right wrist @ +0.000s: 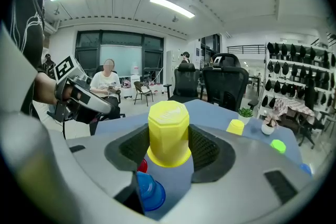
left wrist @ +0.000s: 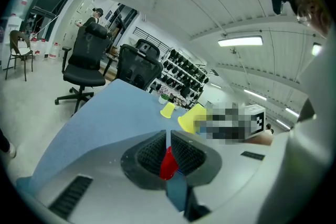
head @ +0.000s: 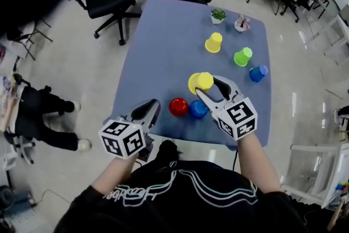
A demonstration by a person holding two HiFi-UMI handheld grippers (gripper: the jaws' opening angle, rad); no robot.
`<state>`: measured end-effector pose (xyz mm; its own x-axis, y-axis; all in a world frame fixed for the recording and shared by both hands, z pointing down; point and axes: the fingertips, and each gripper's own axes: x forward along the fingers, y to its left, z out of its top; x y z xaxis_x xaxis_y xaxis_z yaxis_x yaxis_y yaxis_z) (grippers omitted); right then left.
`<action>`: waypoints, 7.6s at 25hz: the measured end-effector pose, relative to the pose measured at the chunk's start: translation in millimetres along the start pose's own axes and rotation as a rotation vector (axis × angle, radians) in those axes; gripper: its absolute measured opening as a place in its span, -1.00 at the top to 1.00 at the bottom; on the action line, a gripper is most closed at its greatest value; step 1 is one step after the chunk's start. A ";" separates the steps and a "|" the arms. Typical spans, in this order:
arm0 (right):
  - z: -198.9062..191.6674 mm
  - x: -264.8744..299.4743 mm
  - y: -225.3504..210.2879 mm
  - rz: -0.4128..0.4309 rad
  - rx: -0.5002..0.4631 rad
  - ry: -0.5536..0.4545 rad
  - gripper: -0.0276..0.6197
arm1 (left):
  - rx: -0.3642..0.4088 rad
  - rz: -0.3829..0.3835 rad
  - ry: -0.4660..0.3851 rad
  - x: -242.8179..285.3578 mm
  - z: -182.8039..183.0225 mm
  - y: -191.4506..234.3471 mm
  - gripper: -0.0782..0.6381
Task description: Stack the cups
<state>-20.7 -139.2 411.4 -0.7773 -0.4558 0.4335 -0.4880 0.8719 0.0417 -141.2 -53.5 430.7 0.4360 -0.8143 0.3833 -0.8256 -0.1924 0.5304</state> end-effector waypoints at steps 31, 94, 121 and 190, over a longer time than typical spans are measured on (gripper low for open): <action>-20.6 -24.6 70.1 0.169 -0.062 0.045 0.15 | 0.011 0.050 -0.067 -49.3 -29.2 -36.9 0.65; -55.1 92.9 -193.2 -0.366 0.179 0.060 -0.02 | -0.022 0.002 0.046 103.1 25.8 49.5 0.65; -76.7 137.4 -233.9 -0.393 0.211 0.094 0.13 | -0.044 0.034 0.075 123.7 15.4 78.2 0.65; -110.9 -108.6 -29.6 -0.249 0.142 0.005 0.15 | -0.014 0.056 -0.030 -20.6 -68.3 -78.3 0.65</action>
<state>122.1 -95.7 462.9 -0.6250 -0.6512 0.4305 -0.7144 0.6995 0.0208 -61.1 15.8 433.0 0.3784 -0.8396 0.3898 -0.8433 -0.1391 0.5192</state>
